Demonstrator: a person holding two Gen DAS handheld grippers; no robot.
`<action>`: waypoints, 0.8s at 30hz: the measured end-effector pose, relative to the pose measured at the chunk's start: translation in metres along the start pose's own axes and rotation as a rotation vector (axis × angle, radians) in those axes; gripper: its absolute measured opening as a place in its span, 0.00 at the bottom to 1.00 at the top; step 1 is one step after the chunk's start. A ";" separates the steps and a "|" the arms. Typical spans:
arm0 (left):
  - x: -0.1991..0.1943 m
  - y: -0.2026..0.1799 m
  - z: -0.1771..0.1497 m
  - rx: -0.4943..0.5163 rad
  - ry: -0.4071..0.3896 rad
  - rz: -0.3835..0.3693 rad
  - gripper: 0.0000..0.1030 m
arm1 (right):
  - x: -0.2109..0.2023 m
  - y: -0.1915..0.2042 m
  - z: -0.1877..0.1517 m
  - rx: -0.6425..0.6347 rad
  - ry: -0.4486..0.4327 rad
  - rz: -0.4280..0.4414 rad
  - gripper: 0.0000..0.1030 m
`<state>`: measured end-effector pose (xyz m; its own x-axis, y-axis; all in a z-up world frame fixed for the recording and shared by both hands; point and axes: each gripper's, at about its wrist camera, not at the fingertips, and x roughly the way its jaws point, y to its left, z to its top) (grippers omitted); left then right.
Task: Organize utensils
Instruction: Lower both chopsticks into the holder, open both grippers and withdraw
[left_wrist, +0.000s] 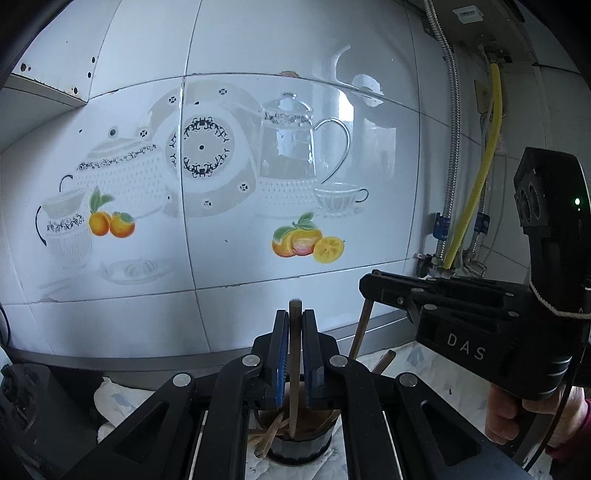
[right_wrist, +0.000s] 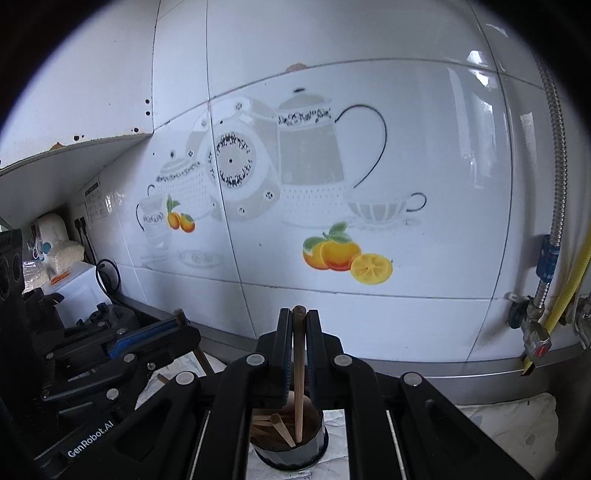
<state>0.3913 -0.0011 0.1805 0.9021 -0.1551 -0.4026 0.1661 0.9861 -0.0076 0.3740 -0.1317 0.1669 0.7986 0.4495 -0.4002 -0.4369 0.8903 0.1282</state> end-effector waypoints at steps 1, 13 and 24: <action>0.000 0.000 -0.001 -0.002 0.005 0.001 0.08 | 0.003 0.000 -0.002 0.000 0.021 0.001 0.09; -0.048 -0.001 0.001 0.004 -0.026 0.019 0.53 | -0.028 0.007 -0.006 -0.034 0.024 -0.026 0.25; -0.129 -0.003 -0.029 0.046 0.015 0.035 0.53 | -0.097 0.020 -0.038 -0.047 0.031 -0.081 0.36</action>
<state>0.2632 0.0176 0.2061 0.9017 -0.1190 -0.4157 0.1530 0.9870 0.0493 0.2718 -0.1605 0.1743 0.8193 0.3729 -0.4354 -0.3907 0.9191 0.0520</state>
